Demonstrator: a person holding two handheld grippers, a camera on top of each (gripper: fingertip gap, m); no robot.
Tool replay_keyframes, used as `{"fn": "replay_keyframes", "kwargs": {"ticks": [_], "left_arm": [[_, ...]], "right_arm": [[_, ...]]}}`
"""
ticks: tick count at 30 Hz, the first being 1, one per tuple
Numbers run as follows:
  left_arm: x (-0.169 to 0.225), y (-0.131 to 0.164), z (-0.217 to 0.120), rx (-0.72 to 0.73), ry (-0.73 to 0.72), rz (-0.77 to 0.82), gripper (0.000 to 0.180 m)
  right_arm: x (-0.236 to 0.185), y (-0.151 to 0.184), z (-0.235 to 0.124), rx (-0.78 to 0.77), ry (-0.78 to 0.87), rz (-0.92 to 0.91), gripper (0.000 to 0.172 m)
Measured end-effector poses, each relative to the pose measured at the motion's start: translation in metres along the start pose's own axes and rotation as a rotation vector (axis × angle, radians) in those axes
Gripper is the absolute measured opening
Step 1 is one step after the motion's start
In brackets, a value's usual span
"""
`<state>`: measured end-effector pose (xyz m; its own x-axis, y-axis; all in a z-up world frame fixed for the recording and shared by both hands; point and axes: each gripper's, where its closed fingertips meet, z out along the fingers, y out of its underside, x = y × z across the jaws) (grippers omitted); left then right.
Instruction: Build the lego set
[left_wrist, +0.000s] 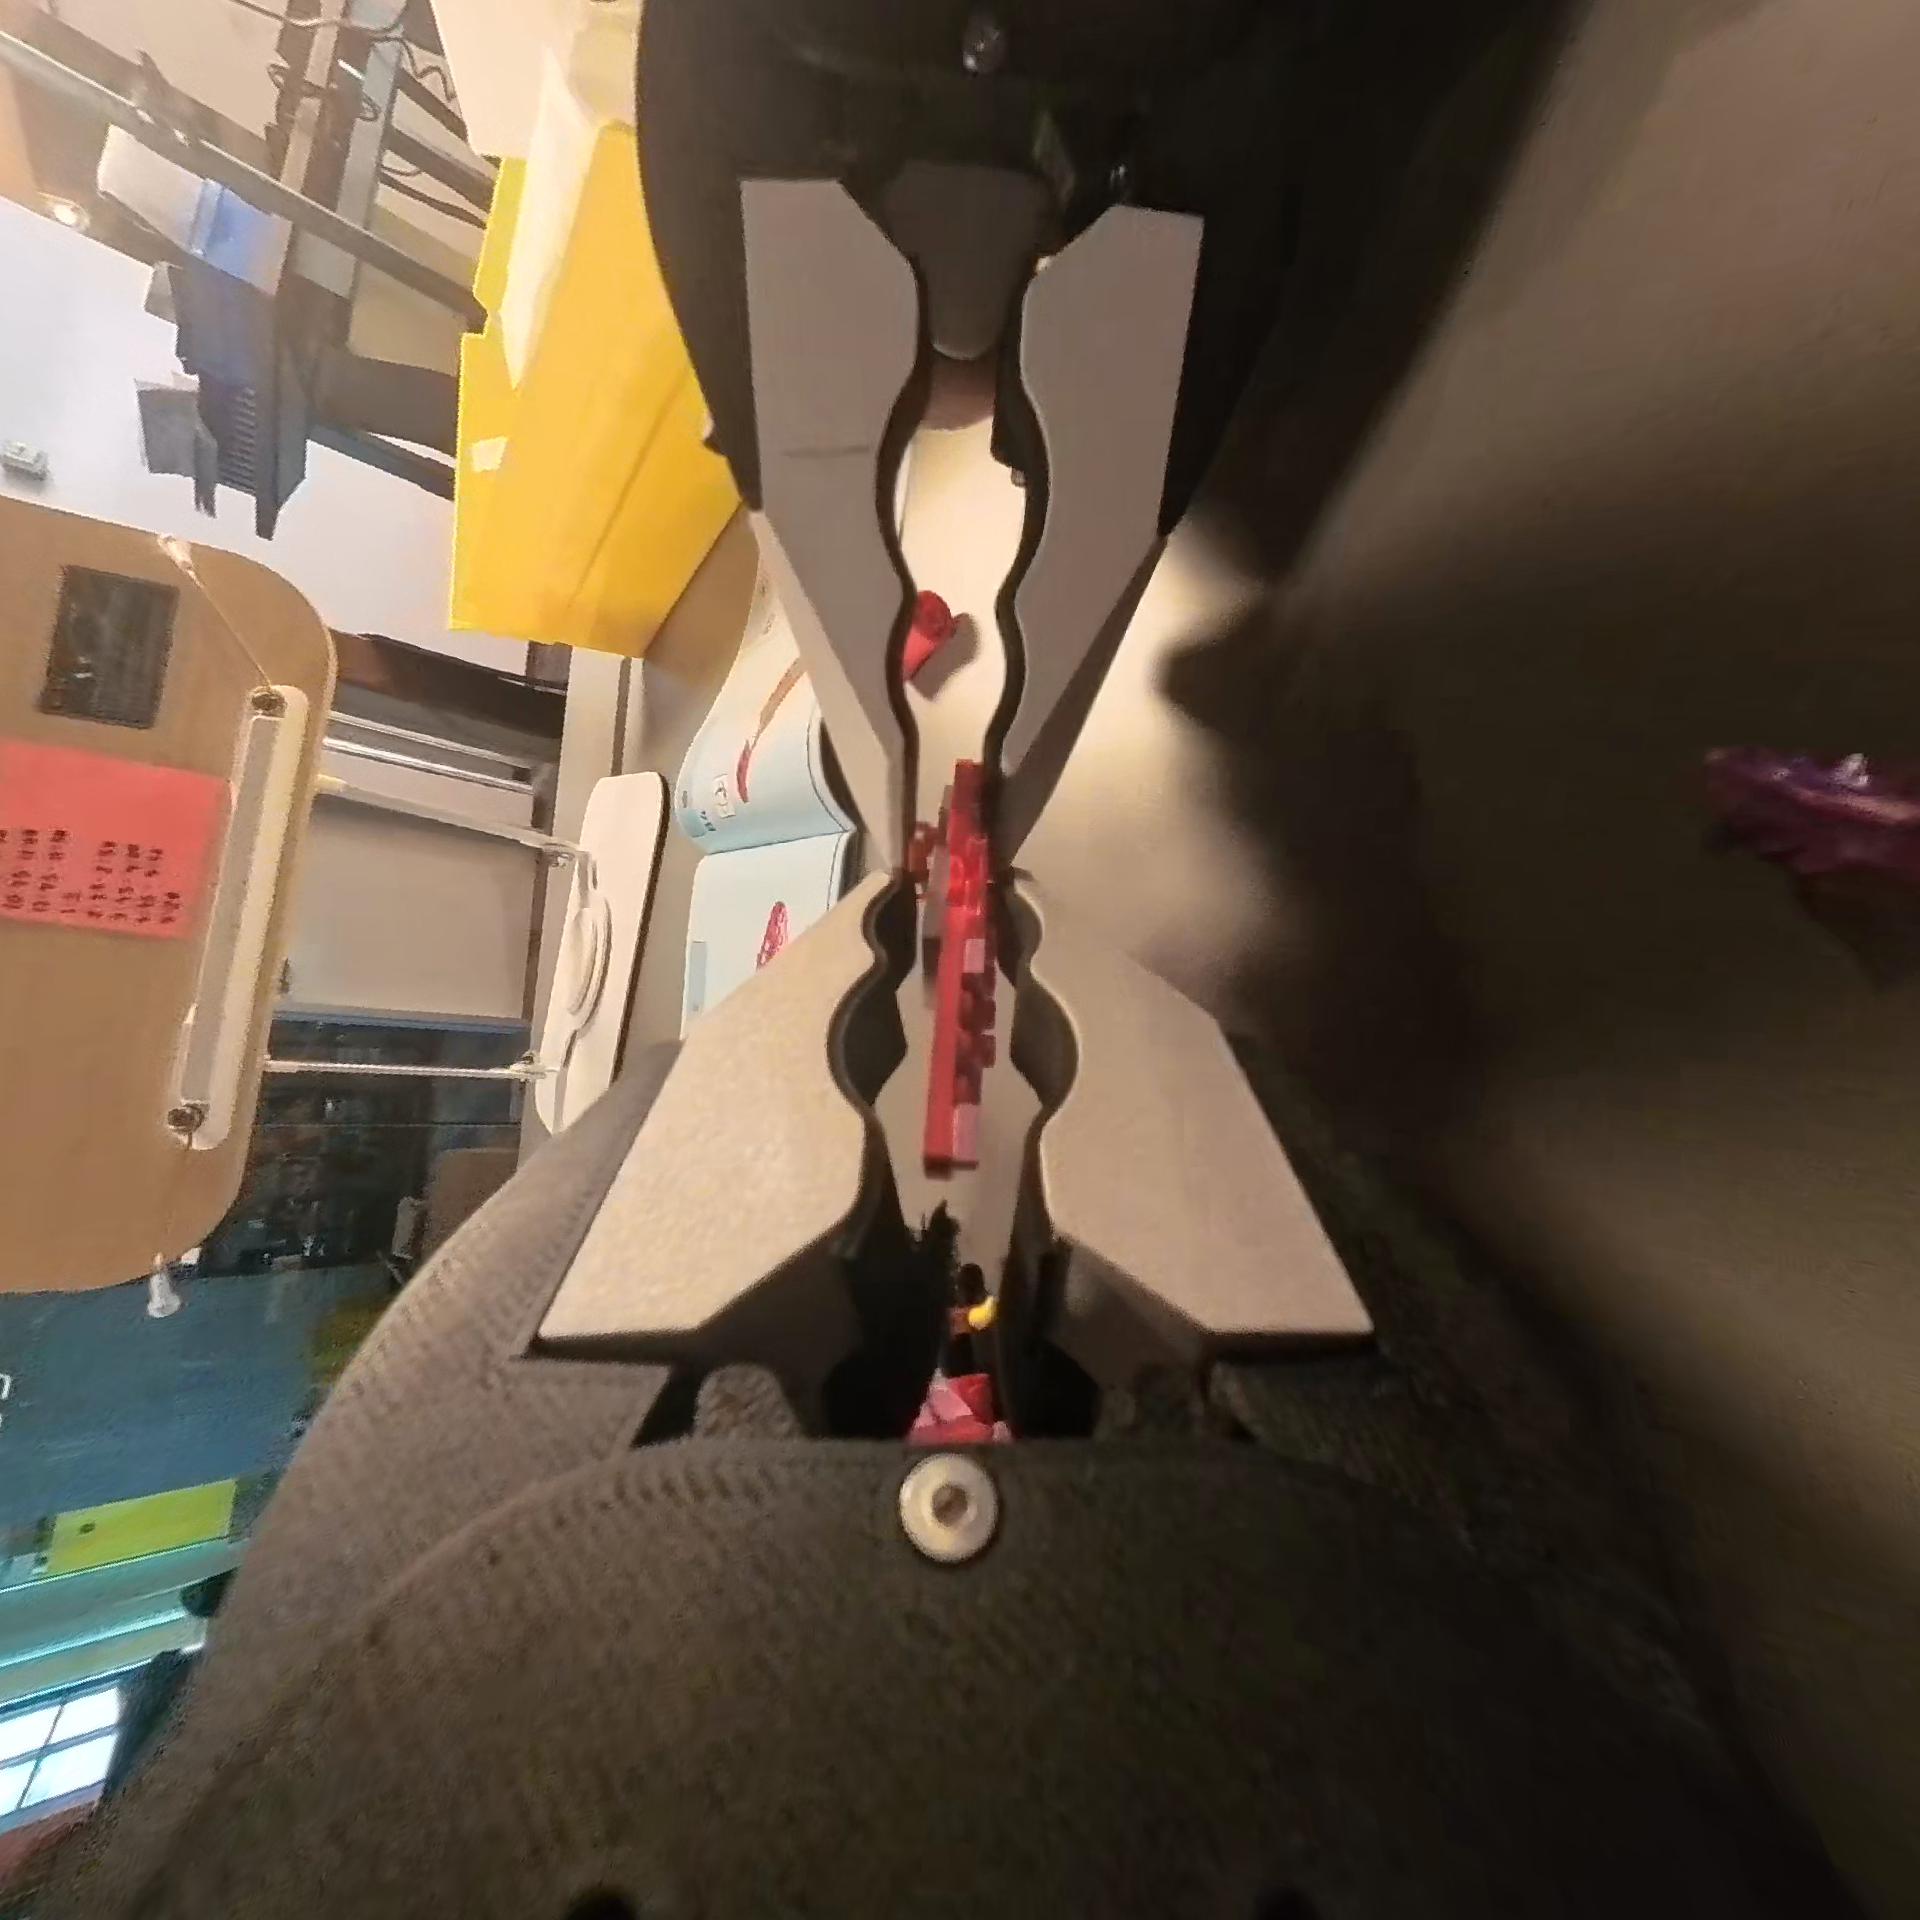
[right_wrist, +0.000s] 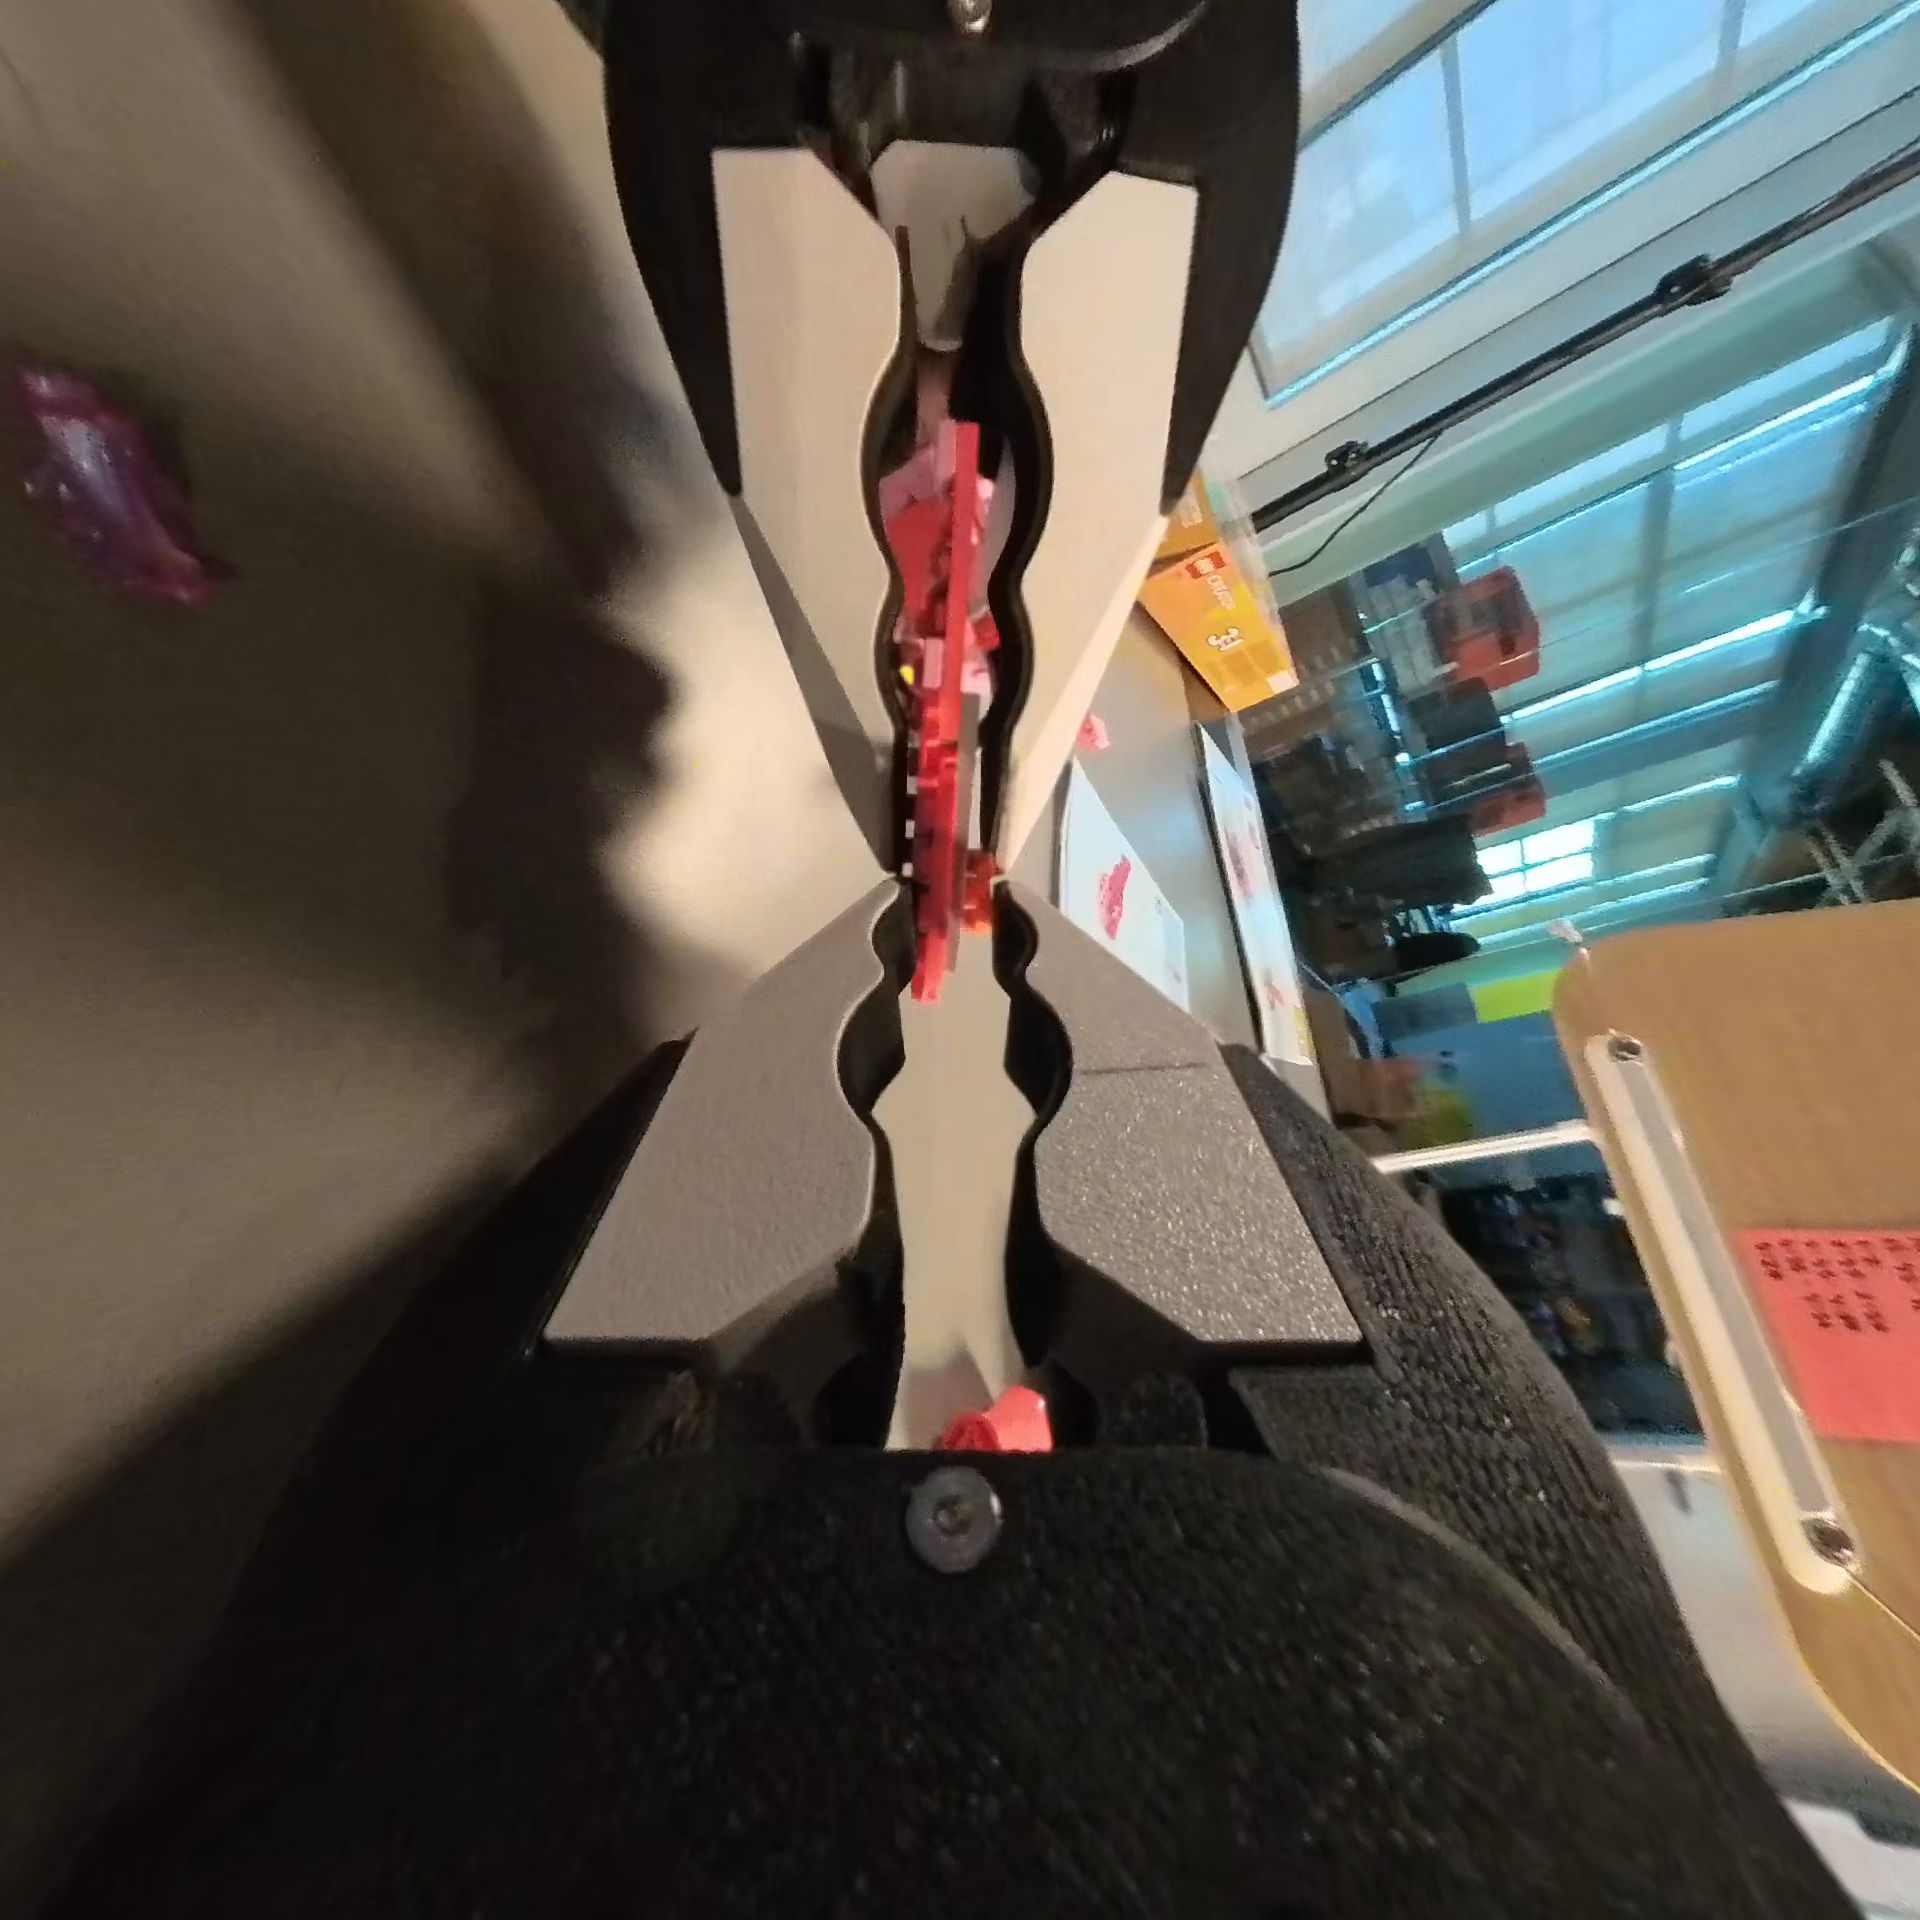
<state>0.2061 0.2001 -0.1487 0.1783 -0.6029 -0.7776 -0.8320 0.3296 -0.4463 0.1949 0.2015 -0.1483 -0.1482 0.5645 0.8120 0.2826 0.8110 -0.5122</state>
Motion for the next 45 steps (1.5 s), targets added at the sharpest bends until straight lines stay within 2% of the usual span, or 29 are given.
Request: {"fn": "replay_keyframes", "kwargs": {"ticks": [7, 8, 10, 15, 17, 22, 25, 27, 30, 33, 40, 45], "left_arm": [[-0.005, 0.002, 0.003, 0.033, -0.051, -0.031, 0.016], [-0.008, 0.003, 0.002, 0.026, -0.088, -0.013, 0.018], [-0.007, 0.01, 0.003, -0.019, -0.115, 0.062, 0.033], [-0.017, 0.014, 0.003, -0.098, -0.265, 0.304, 0.027], [-0.018, 0.013, 0.002, -0.12, -0.3, 0.378, 0.031], [-0.025, 0.022, 0.008, -0.238, -0.325, 0.4, 0.044], [-0.028, 0.027, 0.015, -0.32, -0.362, 0.447, 0.042], [-0.036, 0.026, 0.015, -0.349, -0.423, 0.48, 0.033], [-0.036, 0.028, 0.016, -0.352, -0.411, 0.455, 0.016], [-0.032, 0.026, 0.015, -0.329, -0.386, 0.451, 0.013], [-0.018, 0.016, 0.012, -0.148, -0.277, 0.328, 0.01], [-0.016, 0.018, 0.011, -0.124, -0.235, 0.286, 0.011]], "right_arm": [[0.004, 0.003, 0.0, -0.011, 0.004, 0.047, 0.01], [0.008, 0.005, 0.001, -0.017, 0.026, 0.045, 0.01], [0.016, 0.01, 0.0, -0.048, 0.085, 0.022, 0.01], [0.023, 0.018, 0.002, -0.127, 0.157, -0.076, 0.01], [0.027, 0.024, 0.001, -0.175, 0.185, -0.101, 0.01], [0.035, 0.039, 0.001, -0.299, 0.237, -0.174, 0.01], [0.031, 0.038, 0.004, -0.334, 0.234, -0.217, 0.01], [0.027, 0.037, 0.007, -0.335, 0.223, -0.217, 0.01], [0.032, 0.036, 0.005, -0.324, 0.241, -0.191, 0.01], [0.031, 0.035, 0.004, -0.304, 0.233, -0.192, 0.01], [0.021, 0.027, 0.0, -0.158, 0.154, -0.182, 0.012], [0.018, 0.028, 0.0, -0.134, 0.143, -0.188, 0.012]]}}
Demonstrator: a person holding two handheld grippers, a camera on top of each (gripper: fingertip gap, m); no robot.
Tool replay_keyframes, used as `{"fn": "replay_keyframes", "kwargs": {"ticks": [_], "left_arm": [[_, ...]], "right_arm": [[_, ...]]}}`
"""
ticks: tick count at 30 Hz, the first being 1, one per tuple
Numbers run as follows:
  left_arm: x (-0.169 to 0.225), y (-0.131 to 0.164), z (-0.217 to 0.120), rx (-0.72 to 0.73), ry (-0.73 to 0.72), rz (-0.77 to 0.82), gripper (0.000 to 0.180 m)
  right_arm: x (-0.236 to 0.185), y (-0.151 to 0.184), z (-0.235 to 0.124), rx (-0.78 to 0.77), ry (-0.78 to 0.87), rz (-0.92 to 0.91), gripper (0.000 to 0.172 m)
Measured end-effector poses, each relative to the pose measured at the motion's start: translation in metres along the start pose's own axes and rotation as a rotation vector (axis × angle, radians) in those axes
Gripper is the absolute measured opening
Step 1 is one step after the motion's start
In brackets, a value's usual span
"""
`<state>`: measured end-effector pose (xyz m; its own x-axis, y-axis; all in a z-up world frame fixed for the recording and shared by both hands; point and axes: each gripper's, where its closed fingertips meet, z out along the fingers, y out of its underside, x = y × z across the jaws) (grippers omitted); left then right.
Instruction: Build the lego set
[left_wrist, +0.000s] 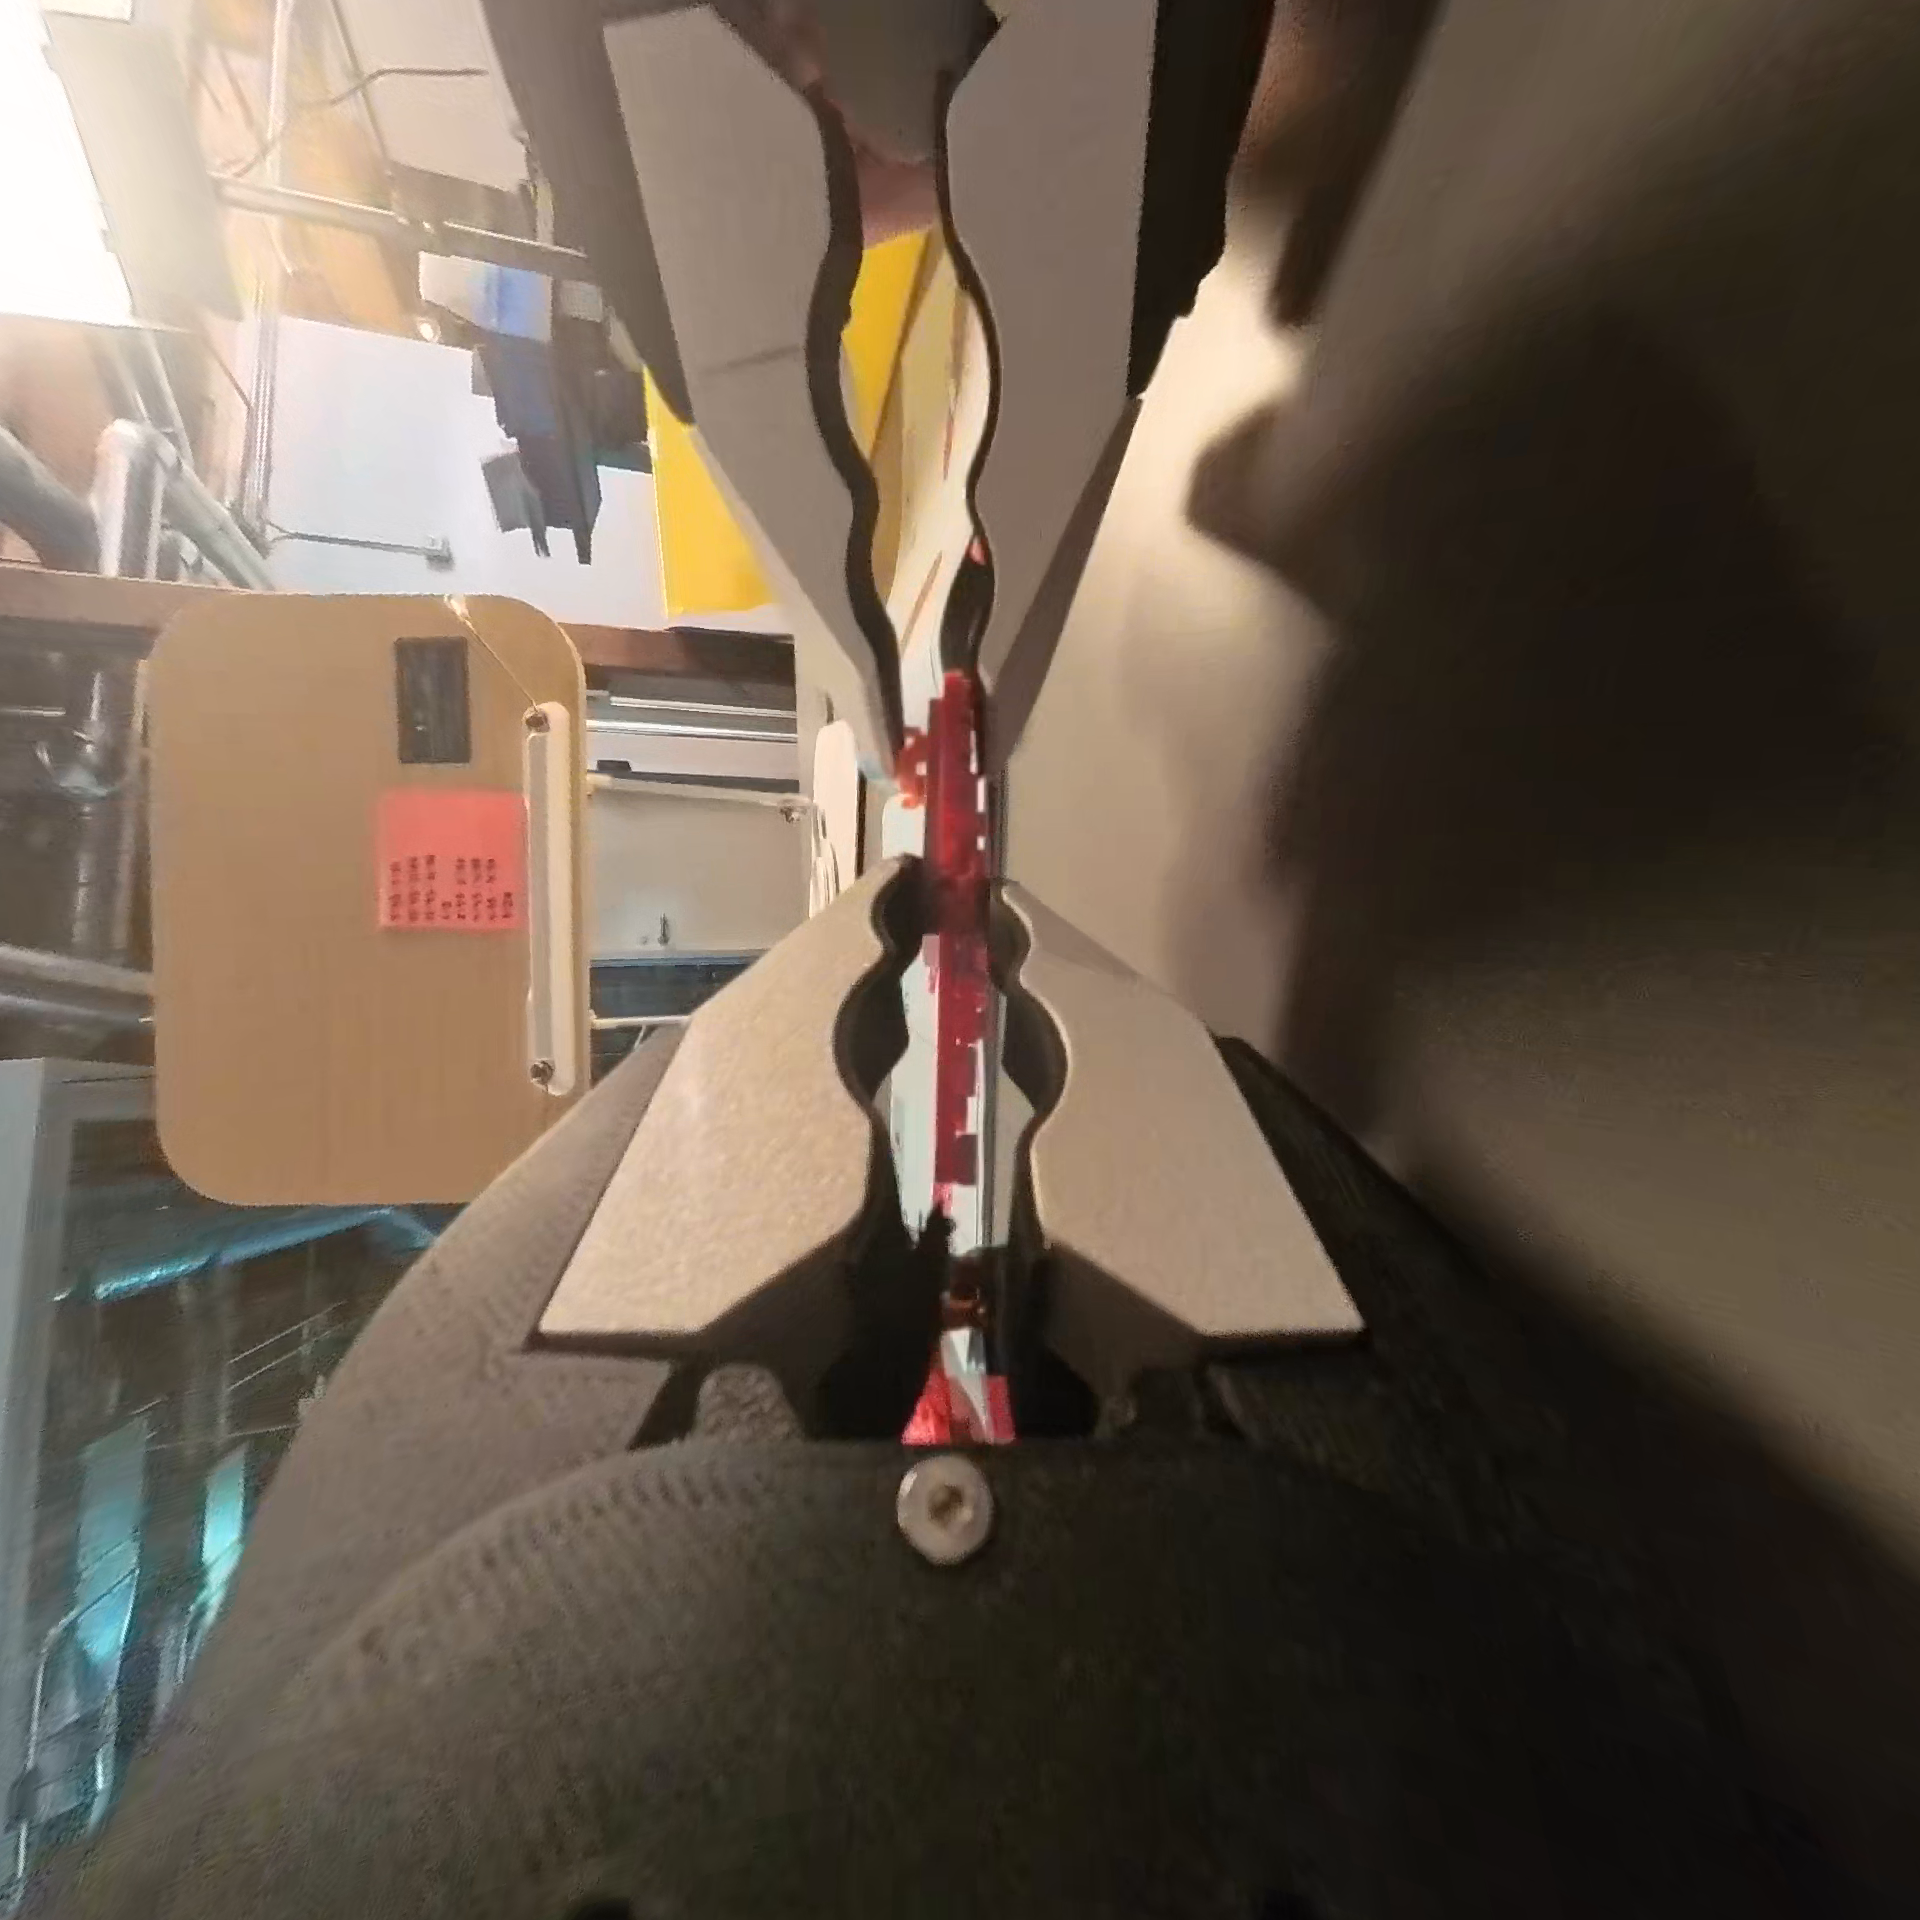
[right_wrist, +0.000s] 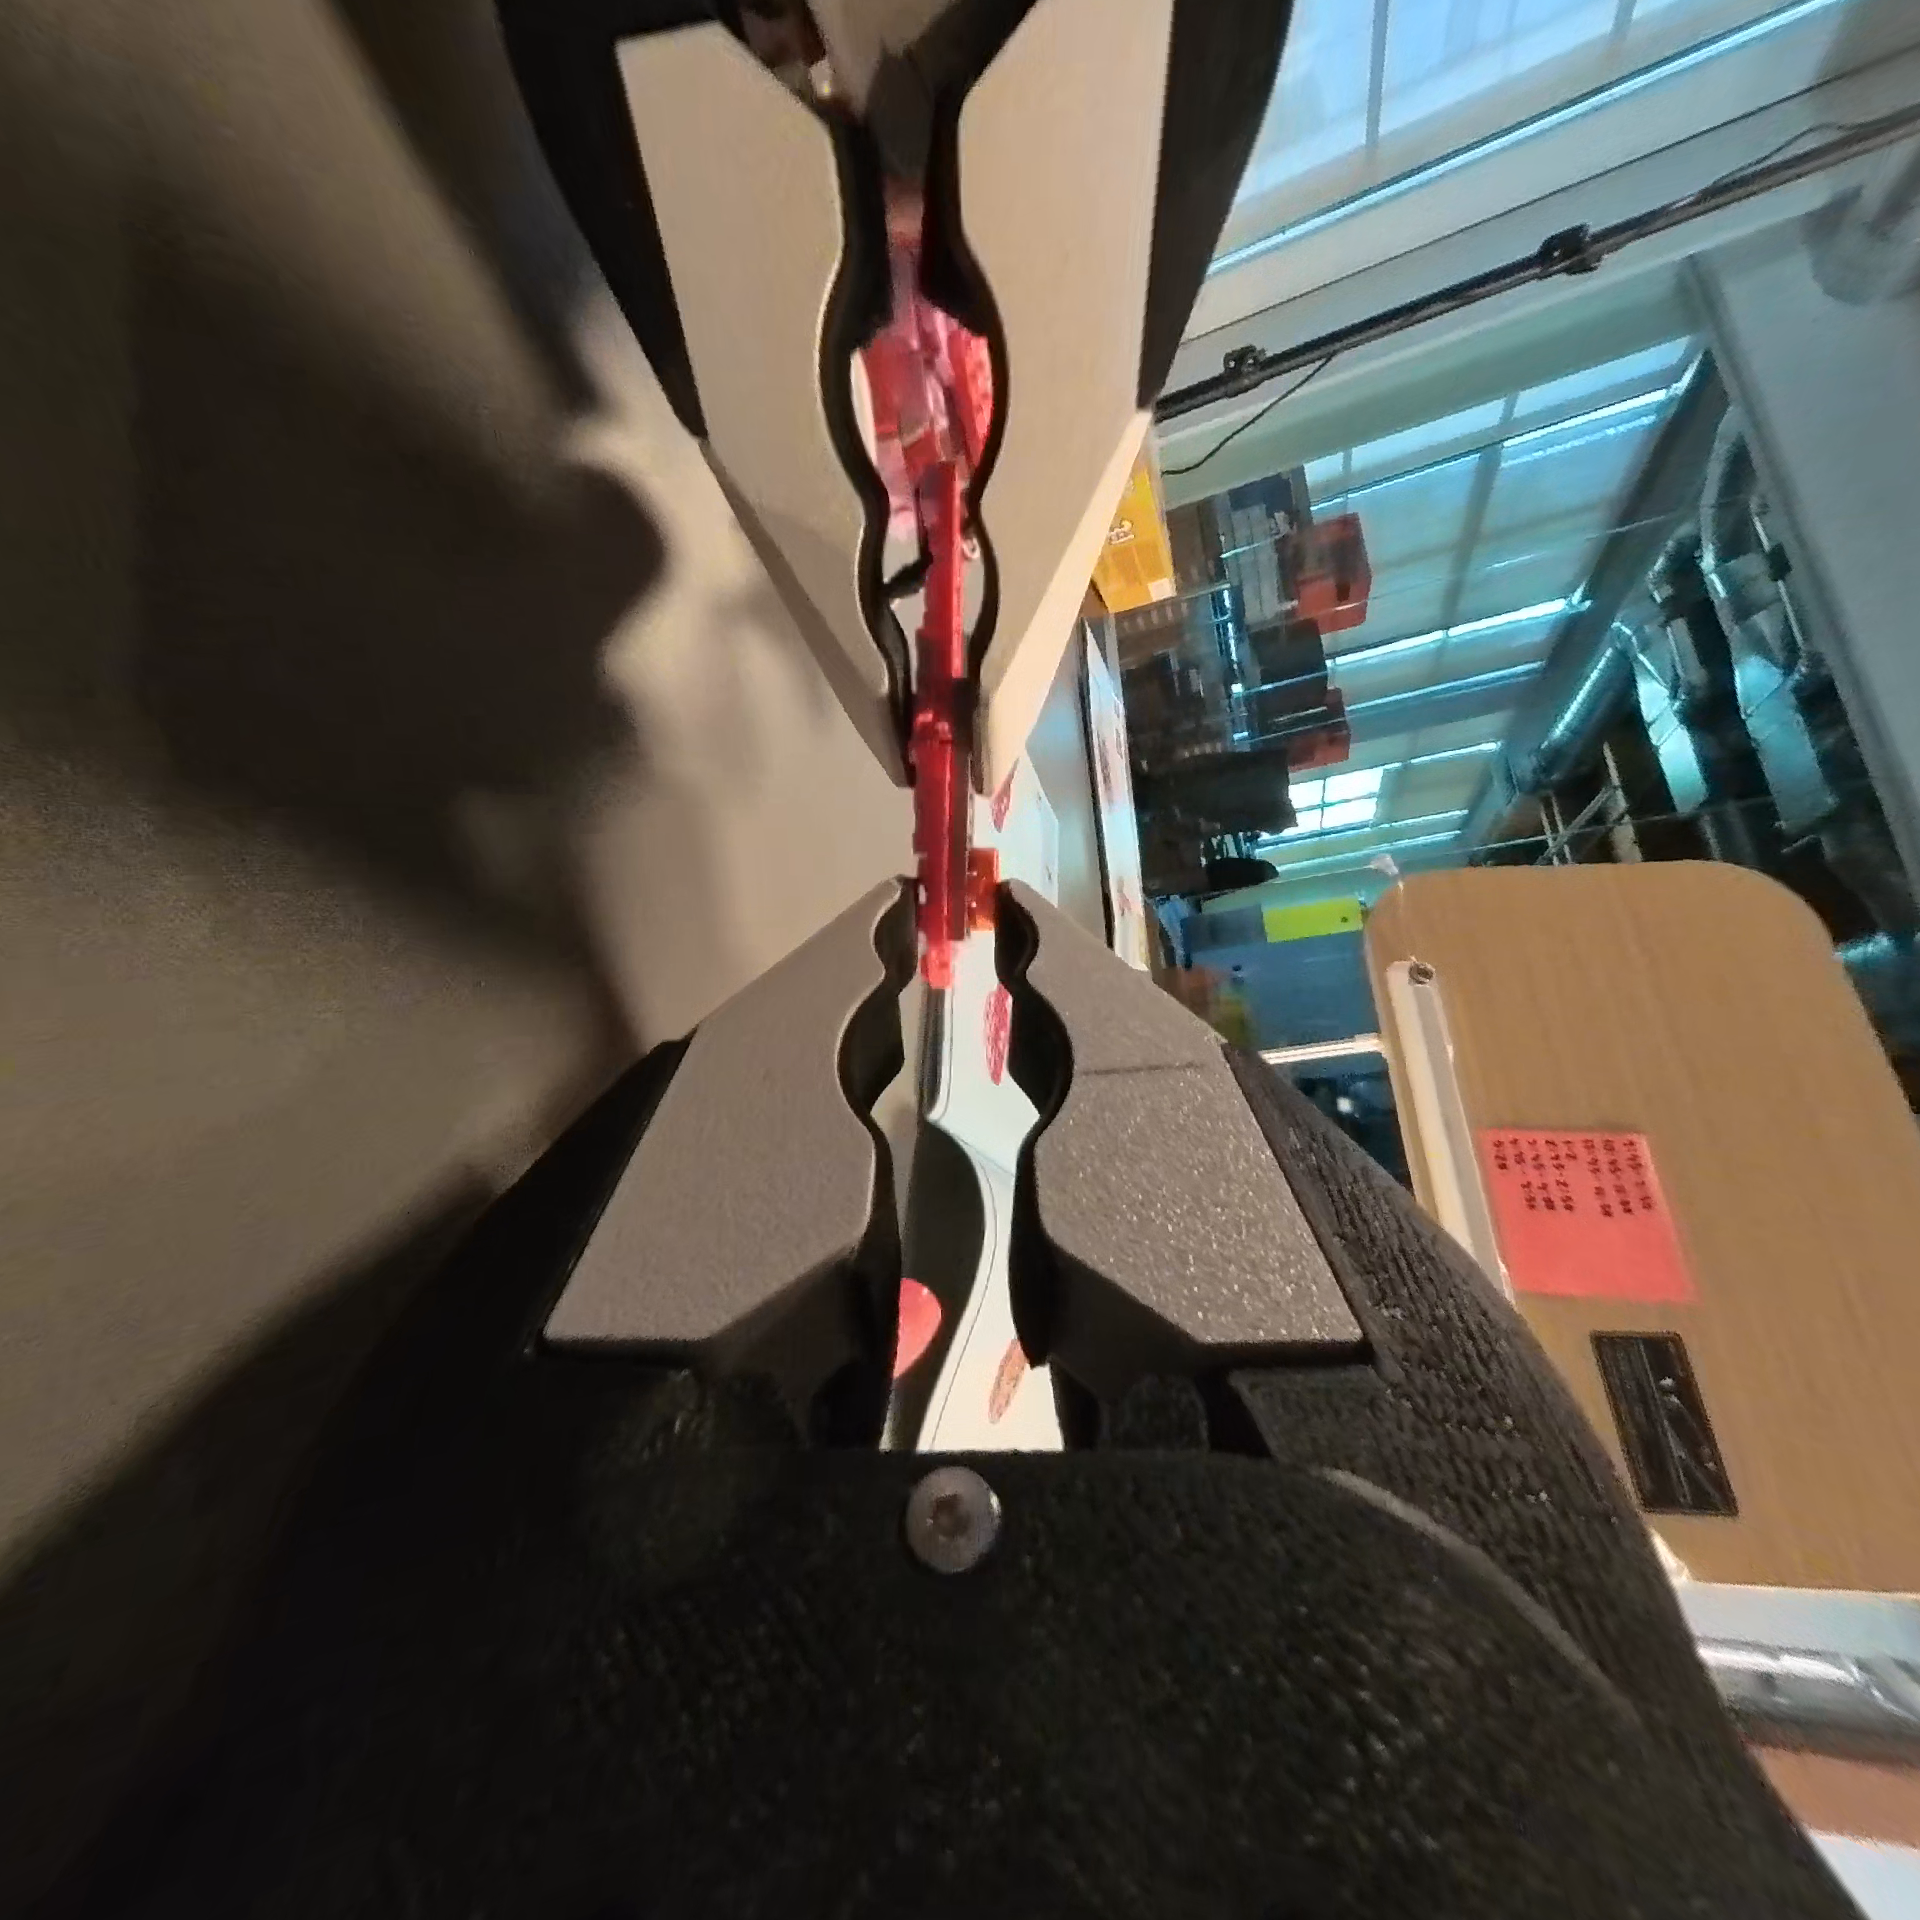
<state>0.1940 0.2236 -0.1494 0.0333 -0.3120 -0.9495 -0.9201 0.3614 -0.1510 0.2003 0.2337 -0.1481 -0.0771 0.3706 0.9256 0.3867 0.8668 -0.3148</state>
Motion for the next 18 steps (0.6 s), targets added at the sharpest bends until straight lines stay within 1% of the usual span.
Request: {"fn": "replay_keyframes", "kwargs": {"ticks": [4, 9, 12, 18], "left_arm": [[-0.004, -0.002, 0.0, 0.022, -0.016, -0.004, 0.01], [-0.007, -0.004, 0.0, 0.038, -0.059, 0.037, 0.01], [-0.008, -0.005, 0.001, 0.039, -0.07, 0.048, 0.01], [-0.011, -0.004, 0.002, 0.028, -0.078, 0.043, 0.01]], "right_arm": [[0.004, -0.002, -0.002, 0.026, 0.034, -0.029, 0.011], [0.005, -0.006, -0.004, 0.049, 0.059, -0.066, 0.012], [0.003, -0.01, -0.005, 0.067, 0.05, -0.081, 0.015], [0.003, -0.006, -0.005, 0.044, 0.056, -0.14, 0.023]]}}
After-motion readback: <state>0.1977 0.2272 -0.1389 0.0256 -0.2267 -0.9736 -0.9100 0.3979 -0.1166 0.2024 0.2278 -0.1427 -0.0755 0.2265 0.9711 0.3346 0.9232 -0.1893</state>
